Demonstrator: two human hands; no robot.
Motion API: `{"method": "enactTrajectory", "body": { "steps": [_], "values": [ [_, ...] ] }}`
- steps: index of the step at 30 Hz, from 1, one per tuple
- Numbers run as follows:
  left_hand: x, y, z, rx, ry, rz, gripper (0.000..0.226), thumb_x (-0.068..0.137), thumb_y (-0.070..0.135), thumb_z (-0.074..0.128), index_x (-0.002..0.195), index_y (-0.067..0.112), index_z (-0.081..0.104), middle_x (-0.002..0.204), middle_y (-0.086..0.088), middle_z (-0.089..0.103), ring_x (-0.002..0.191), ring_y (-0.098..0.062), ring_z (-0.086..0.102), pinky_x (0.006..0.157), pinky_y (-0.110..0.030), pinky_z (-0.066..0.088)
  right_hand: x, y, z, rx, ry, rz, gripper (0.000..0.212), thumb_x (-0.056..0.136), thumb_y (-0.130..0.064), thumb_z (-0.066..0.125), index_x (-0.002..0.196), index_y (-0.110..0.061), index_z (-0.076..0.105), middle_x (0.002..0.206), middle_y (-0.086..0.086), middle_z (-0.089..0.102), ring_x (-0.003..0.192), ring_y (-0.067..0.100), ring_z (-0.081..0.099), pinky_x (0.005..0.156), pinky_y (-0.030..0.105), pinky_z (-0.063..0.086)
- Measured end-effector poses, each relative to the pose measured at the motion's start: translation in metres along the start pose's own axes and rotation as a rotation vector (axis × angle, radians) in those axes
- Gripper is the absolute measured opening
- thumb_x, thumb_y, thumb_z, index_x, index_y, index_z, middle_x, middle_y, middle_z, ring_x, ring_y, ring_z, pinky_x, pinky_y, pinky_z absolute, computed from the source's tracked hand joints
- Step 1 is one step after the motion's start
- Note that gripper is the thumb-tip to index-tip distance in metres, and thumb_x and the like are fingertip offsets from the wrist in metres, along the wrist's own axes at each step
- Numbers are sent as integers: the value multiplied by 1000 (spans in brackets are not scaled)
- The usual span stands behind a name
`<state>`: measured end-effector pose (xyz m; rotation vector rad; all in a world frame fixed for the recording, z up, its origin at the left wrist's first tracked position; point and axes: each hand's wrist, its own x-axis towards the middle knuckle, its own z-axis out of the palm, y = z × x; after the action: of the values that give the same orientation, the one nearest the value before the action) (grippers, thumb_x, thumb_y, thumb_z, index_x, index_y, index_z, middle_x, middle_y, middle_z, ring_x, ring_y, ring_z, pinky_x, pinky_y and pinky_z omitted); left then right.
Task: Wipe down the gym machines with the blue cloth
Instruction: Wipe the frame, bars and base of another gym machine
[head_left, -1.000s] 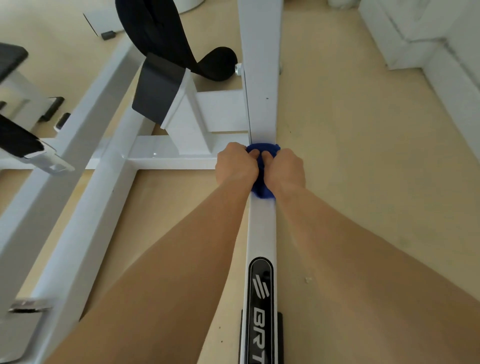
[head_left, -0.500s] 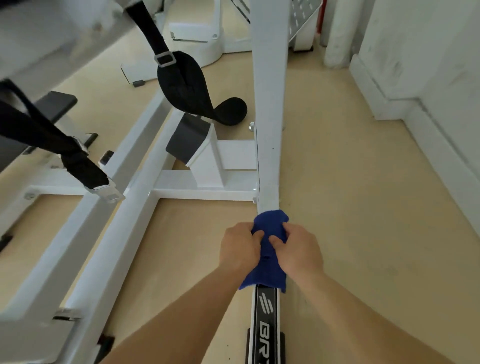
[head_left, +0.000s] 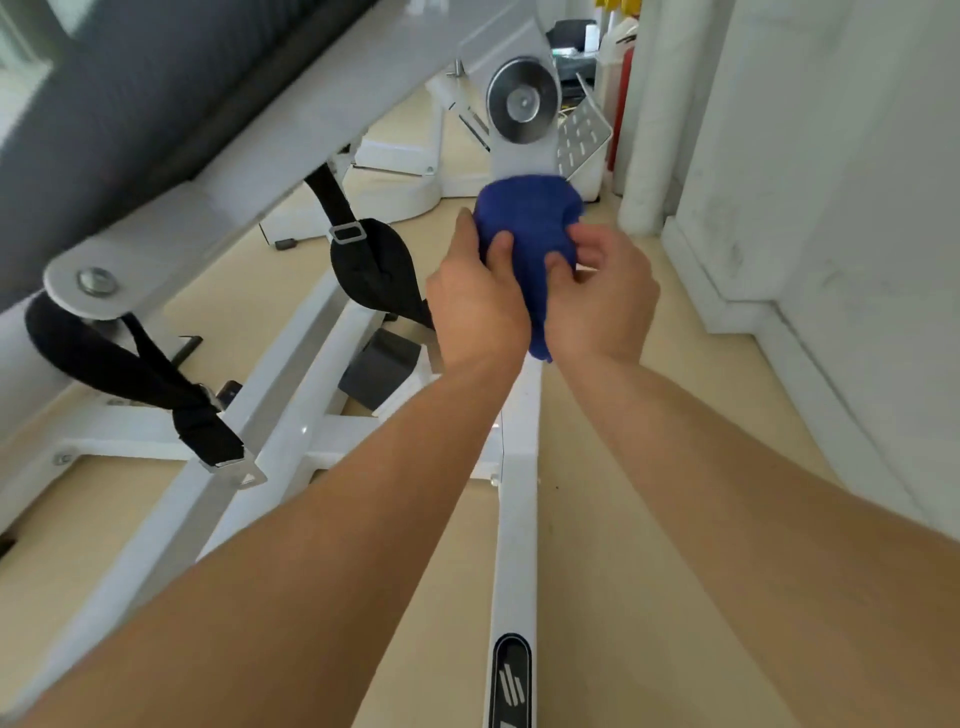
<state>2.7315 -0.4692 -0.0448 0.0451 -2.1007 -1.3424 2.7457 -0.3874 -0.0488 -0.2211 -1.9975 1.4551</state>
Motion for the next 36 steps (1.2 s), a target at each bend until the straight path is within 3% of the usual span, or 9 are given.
{"method": "enactTrajectory", "body": {
  "steps": [3, 9, 12, 17, 21, 25, 29, 33, 36],
  "values": [
    [26, 19, 8, -65, 21, 53, 15, 100, 18, 45, 100, 10, 58, 68, 11, 52, 57, 2, 48, 55, -5, 34, 28, -25, 9, -57, 40, -64, 29, 91, -14, 59, 119, -21, 65, 109, -7, 69, 96, 13, 63, 83, 25, 49],
    [23, -20, 4, 126, -260, 50, 14, 102, 24, 43, 91, 22, 51, 69, 11, 53, 60, -5, 48, 52, -16, 31, 26, -4, 3, -185, -161, -158, 33, 103, -37, 45, 93, -13, 64, 78, 0, 64, 76, 22, 59, 70, 33, 45],
    [30, -23, -4, 180, -342, 81, 24, 103, 31, 43, 81, 25, 49, 69, 13, 54, 61, -4, 50, 51, -13, 33, 34, -2, 0, -216, -226, -138, 40, 101, -40, 49, 83, -7, 61, 78, 6, 66, 76, 27, 61, 70, 39, 46],
    [57, 12, -7, 69, -206, 155, 37, 103, 29, 44, 66, 30, 41, 62, 11, 51, 56, -3, 46, 50, -9, 32, 56, -31, 11, -214, -77, -198, 41, 99, -40, 53, 72, -9, 54, 66, 1, 54, 64, 21, 47, 59, 30, 26],
    [57, 5, 0, 20, -195, 135, 35, 102, 25, 47, 68, 31, 42, 63, 12, 52, 54, 2, 48, 51, -8, 34, 53, -22, 15, -202, -73, -245, 29, 101, -36, 51, 82, -15, 55, 71, -4, 58, 66, 18, 49, 61, 25, 28],
    [45, -18, 11, -11, -165, 118, 34, 101, 27, 46, 68, 34, 44, 62, 12, 55, 53, 1, 51, 50, -9, 35, 42, 5, 24, -177, -65, -262, 26, 101, -35, 50, 105, -14, 66, 79, 2, 67, 73, 21, 58, 67, 28, 42],
    [23, -54, 21, 104, -256, 71, 20, 103, 31, 43, 86, 27, 53, 70, 11, 58, 62, -2, 56, 55, -16, 37, 18, 43, 28, -189, -127, -175, 22, 101, -30, 51, 111, -17, 66, 79, -3, 65, 73, 17, 58, 59, 16, 34],
    [19, -62, 16, 157, -321, 57, 21, 103, 30, 45, 86, 23, 54, 68, 10, 56, 61, -6, 53, 54, -21, 36, 15, 51, 23, -214, -192, -136, 17, 100, -26, 53, 93, -13, 62, 79, 0, 64, 69, 15, 53, 56, 13, 32],
    [31, -39, 8, 132, -266, 94, 26, 102, 29, 47, 76, 24, 52, 65, 11, 54, 57, -4, 49, 52, -18, 32, 28, 29, 16, -237, -189, -178, 31, 100, -31, 53, 85, -5, 61, 75, 4, 62, 69, 21, 54, 61, 27, 34]
  ]
}}
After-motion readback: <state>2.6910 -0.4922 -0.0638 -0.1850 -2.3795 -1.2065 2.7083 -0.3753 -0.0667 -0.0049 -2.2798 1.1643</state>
